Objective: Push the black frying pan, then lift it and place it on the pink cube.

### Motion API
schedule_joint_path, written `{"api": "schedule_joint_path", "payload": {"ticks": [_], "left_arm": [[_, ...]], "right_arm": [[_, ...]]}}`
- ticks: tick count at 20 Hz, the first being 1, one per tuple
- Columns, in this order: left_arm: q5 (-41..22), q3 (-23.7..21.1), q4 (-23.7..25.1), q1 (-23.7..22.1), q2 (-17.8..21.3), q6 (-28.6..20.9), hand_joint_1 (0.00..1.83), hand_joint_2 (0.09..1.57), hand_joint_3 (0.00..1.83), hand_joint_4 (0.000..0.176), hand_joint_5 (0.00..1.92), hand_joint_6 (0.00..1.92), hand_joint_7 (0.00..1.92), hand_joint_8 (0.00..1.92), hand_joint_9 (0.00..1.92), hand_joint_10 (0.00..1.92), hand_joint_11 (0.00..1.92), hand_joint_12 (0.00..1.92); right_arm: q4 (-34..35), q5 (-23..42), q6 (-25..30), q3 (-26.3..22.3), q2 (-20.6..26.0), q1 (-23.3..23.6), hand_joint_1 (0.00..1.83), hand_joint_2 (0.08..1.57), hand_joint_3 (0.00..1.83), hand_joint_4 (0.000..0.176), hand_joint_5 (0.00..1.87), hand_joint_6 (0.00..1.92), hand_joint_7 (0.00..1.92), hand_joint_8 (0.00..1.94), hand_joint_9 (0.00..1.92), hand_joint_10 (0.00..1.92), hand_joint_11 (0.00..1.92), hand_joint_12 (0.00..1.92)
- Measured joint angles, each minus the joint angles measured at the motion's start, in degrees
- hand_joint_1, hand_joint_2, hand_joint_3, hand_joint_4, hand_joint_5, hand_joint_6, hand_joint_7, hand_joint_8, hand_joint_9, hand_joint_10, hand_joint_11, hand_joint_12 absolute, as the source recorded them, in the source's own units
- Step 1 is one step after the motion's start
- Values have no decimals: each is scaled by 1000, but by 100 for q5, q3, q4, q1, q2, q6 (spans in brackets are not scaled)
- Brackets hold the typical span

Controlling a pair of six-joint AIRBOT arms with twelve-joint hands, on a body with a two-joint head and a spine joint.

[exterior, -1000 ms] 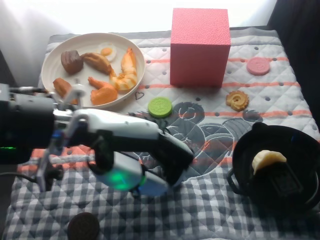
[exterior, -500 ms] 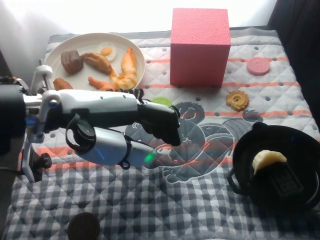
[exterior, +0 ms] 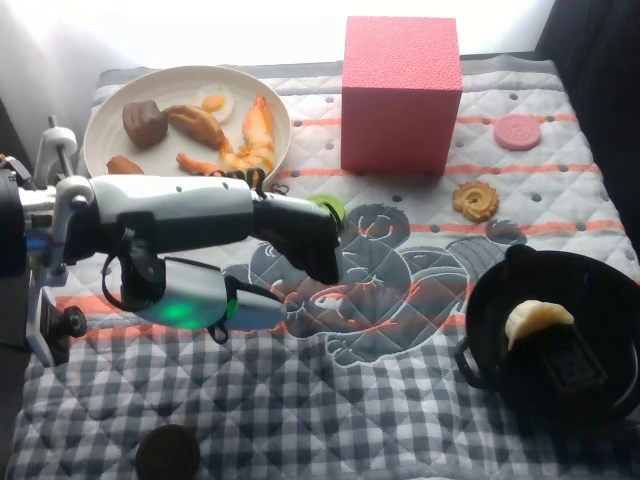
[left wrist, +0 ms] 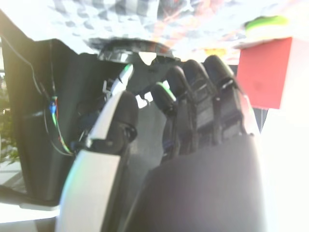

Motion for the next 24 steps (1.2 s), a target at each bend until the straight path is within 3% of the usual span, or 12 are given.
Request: {"api": "schedule_joint_path", "payload": {"ticks": [2, 7, 9, 10, 11, 12, 14, 16, 18, 19, 20, 24], "left_arm": [[-13, 0, -35, 0, 0, 46, 912, 1395, 0, 0, 135, 1351, 237, 886, 124, 939, 0, 937], [-33, -2, -385, 149, 35, 289, 946, 1346, 0, 0, 82, 1262, 216, 788, 138, 797, 0, 800], [-37, 0, -422, 149, 37, 306, 954, 1369, 0, 0, 137, 1265, 246, 804, 170, 815, 0, 857], [-42, -2, -446, 149, 61, 306, 944, 1376, 0, 0, 154, 1241, 260, 809, 191, 814, 0, 899], [-24, 0, -448, 149, 66, 323, 908, 1374, 0, 0, 111, 1268, 209, 830, 142, 823, 0, 805], [-39, -2, -501, 149, 66, 345, 901, 1358, 0, 0, 105, 1259, 184, 872, 116, 860, 0, 786], [-83, -13, -619, 184, 66, 433, 908, 1395, 0, 0, 145, 1238, 224, 840, 139, 854, 0, 822], [-61, -13, -693, 240, 72, 492, 927, 1407, 1, 0, 144, 1248, 256, 752, 137, 808, 0, 789], [-42, -13, -752, 278, 103, 540, 895, 1419, 7, 0, 146, 1215, 254, 710, 135, 799, 0, 852], [-42, -13, -791, 278, 107, 557, 894, 1415, 6, 0, 159, 1189, 250, 719, 132, 831, 0, 871], [-48, -13, -820, 278, 107, 557, 879, 1420, 8, 0, 164, 1198, 249, 725, 131, 835, 0, 880], [-37, -13, -855, 313, 118, 599, 852, 1425, 12, 0, 147, 1216, 242, 735, 90, 970, 0, 874]], "right_arm": [[-4, -140, -7, 131, -131, 142, 811, 1131, 5, 0, 0, 0, 0, 0, 0, 0, 6, 5], [20, -730, -603, 391, -509, 839, 809, 1139, 5, 0, 4, 1, 0, 0, 3, 1, 40, 32], [24, -883, -634, 509, -704, 940, 884, 1141, 0, 0, 294, 132, 305, 48, 219, 61, 1, 777], [28, -863, -627, 551, -754, 994, 893, 1151, 0, 0, 338, 581, 500, 121, 305, 255, 0, 1112], [24, -852, -625, 638, -793, 1056, 1079, 1265, 0, 0, 534, 1405, 741, 1086, 450, 1179, 14, 1676], [28, -780, -610, 699, -848, 1082, 1136, 1237, 0, 0, 748, 1818, 887, 1770, 831, 1773, 744, 1872], [87, -505, -603, 776, -966, 1163, 1361, 1240, 0, 0, 1115, 1917, 1279, 1934, 1383, 1915, 1435, 1919], [184, -304, -579, 848, -1067, 1217, 1511, 1271, 0, 0, 1354, 1921, 1508, 1941, 1571, 1921, 1628, 1921], [280, -96, -573, 887, -1147, 1220, 1512, 1326, 0, 60, 1428, 1921, 1588, 1941, 1629, 1921, 1678, 1921], [310, -59, -581, 905, -1172, 1224, 1526, 1326, 0, 153, 1429, 1921, 1596, 1941, 1636, 1921, 1687, 1921], [376, -295, -662, 927, -1202, 1217, 1544, 1309, 0, 171, 1436, 1921, 1598, 1941, 1639, 1921, 1696, 1921], [516, -907, -588, 879, -1325, 1119, 1581, 1296, 0, 176, 1481, 1921, 1619, 1941, 1673, 1921, 1721, 1921]]}}
